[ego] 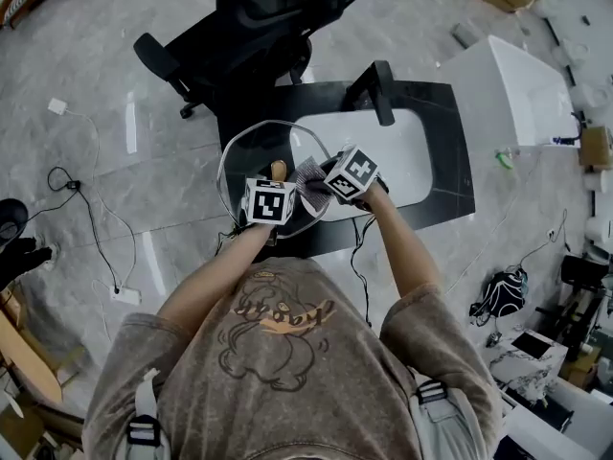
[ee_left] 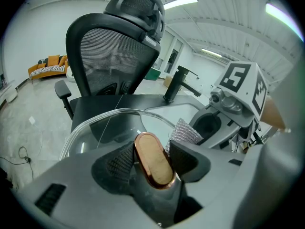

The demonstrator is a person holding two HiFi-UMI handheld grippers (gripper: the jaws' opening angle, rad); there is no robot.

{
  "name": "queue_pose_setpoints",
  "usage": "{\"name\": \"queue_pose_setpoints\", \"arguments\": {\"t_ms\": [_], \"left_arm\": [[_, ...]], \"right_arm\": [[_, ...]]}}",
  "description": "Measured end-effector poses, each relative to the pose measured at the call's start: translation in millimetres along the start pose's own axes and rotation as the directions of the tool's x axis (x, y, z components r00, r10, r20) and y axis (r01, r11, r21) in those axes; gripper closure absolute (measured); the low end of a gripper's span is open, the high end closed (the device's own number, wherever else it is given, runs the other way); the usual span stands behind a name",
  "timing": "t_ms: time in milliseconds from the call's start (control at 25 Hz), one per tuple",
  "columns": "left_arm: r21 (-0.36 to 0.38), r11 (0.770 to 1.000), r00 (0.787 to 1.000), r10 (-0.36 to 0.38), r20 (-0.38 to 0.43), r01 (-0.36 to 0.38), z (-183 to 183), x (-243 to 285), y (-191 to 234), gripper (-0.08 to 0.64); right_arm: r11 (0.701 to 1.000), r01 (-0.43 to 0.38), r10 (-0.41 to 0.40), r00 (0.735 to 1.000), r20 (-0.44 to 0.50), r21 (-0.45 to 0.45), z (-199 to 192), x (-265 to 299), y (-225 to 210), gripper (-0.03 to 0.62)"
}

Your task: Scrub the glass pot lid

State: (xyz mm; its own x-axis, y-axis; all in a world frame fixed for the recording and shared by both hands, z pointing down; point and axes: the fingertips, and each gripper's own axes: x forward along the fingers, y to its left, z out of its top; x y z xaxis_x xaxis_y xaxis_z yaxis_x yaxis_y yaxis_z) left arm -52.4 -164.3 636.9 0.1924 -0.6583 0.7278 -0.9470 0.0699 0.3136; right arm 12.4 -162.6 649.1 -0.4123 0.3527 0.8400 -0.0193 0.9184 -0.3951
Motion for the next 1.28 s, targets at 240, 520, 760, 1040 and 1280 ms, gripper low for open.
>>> {"name": "queue_pose_setpoints", "arguments": {"t_ms": [240,520,760,1040,1280], "left_arm": [[-0.012,1.0,1.0,-0.01,-0.016,0.01,-1.3,-2.0,-0.3,0.313],[-0.017,1.0,1.0,-0.011,-0.006,0.011,-1.4,0.3,0.0,0.313],[-0.014,1.0,1.0,-0.008,-0.001,0.008,0.6,-0.2,-0.1,0.313],[-0.028,0.999,1.0,-0.016,-0.003,0.015,-0.2,0.3,-0.6,0.313],[-0.036,0.999,1.0,-0.017,-0.001,0.017,-1.1,0.1,-0.9,0.313]], "right_arm": [[0.999,0.034,-0.035,0.999,0.039,0.033,4.1,-8.9,-19.4,0.479],[0.996,0.061,-0.065,0.997,0.053,0.061,23.6,-9.5,-37.8,0.48],[0.993,0.107,-0.108,0.994,0.032,0.048,60.1,-4.2,-61.4,0.48],[0.993,0.114,-0.114,0.993,0.009,0.025,108.8,18.1,-70.0,0.48],[0.99,0.111,-0.115,0.992,-0.049,-0.083,144.8,43.4,-56.5,0.48]]}}
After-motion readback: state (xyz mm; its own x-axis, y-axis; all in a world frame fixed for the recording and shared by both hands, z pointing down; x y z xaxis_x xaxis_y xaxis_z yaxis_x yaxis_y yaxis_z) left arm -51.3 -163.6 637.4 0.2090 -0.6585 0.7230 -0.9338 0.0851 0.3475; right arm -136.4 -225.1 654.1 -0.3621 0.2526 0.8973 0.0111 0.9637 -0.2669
